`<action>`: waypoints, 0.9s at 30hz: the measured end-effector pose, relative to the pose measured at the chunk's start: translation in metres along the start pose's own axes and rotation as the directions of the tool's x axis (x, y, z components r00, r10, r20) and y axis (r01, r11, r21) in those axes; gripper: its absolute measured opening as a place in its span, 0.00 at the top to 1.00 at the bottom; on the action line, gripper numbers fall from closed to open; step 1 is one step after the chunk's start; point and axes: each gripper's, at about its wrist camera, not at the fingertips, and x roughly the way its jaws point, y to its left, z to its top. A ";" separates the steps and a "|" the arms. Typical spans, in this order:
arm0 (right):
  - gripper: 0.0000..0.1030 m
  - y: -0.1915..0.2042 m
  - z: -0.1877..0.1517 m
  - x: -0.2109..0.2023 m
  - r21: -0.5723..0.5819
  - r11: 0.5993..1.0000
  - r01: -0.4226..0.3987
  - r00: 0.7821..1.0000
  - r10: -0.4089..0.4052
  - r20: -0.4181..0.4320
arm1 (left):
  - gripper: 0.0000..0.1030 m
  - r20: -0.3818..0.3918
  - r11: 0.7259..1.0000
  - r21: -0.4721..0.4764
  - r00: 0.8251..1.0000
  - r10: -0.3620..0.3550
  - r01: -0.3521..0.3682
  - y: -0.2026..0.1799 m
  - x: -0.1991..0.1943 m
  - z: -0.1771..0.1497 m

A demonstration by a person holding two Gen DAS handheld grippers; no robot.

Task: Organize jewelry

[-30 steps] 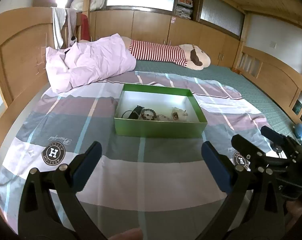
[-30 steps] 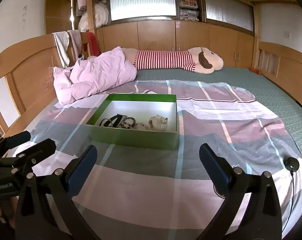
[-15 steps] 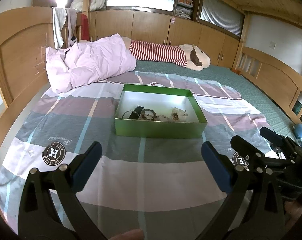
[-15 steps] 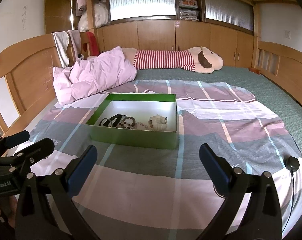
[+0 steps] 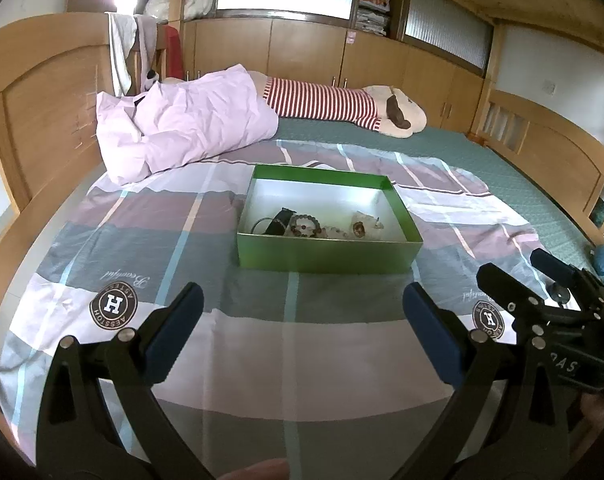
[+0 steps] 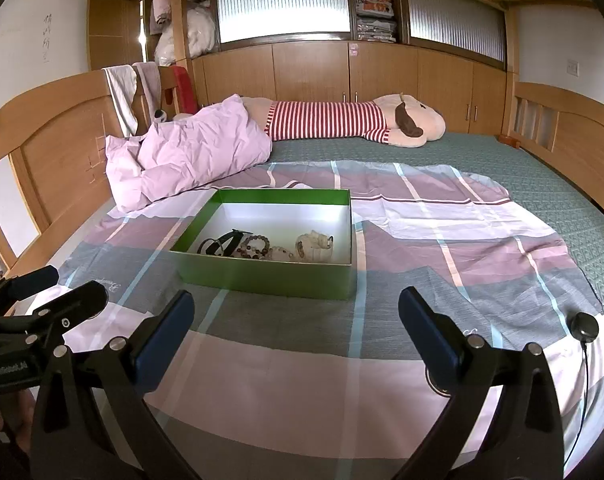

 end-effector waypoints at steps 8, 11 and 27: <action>0.03 -0.001 0.000 0.000 0.000 1.000 0.000 1.000 0.000 -0.001 | 0.04 -0.003 1.000 0.008 1.000 0.002 -0.002 -0.001 0.000 -0.001; 0.03 -0.002 0.001 0.000 0.001 1.000 0.000 1.000 0.000 0.001 | 0.04 -0.004 1.000 0.010 1.000 0.000 0.000 -0.001 0.001 -0.002; 0.03 -0.002 0.001 -0.001 0.002 1.000 -0.001 1.000 0.001 0.000 | 0.04 -0.007 1.000 0.012 1.000 -0.002 0.002 -0.002 0.002 -0.002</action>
